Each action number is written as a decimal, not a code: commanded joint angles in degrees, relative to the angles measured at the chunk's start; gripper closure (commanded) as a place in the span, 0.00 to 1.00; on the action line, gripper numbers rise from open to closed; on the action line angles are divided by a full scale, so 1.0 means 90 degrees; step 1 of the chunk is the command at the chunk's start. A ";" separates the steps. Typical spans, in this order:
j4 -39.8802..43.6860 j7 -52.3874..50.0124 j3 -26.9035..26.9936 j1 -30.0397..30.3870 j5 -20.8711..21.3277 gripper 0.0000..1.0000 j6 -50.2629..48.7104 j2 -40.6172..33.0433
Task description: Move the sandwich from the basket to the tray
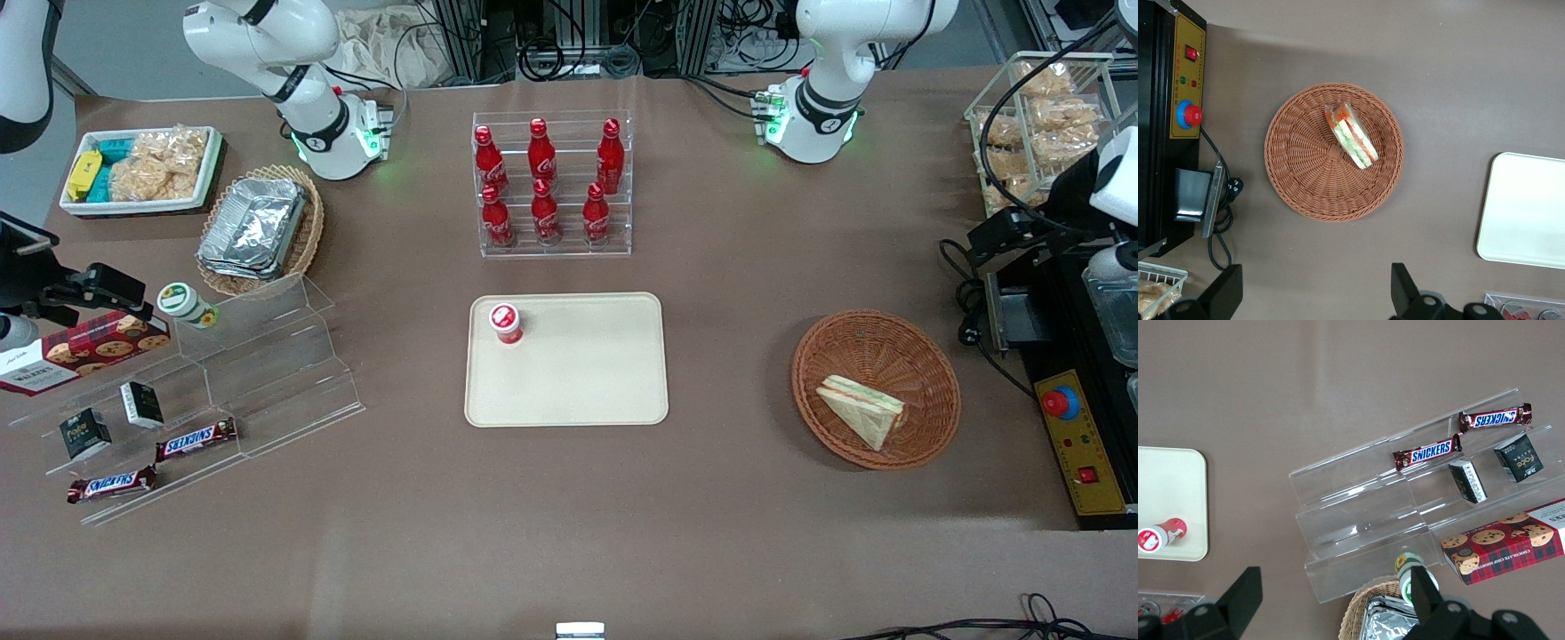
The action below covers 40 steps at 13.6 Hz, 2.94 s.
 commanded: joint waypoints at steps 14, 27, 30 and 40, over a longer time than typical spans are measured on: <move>-0.0332 -0.1831 0.0113 0.0284 -0.0166 0.00 0.1035 0.1249; -0.0919 -0.3718 0.0093 0.0265 -0.0399 0.00 0.4580 0.3467; -0.0928 -0.3719 0.0084 0.0216 -0.0616 0.00 0.4952 0.3750; -0.0861 -0.3583 0.0074 0.0157 -0.0479 0.93 0.4126 0.3275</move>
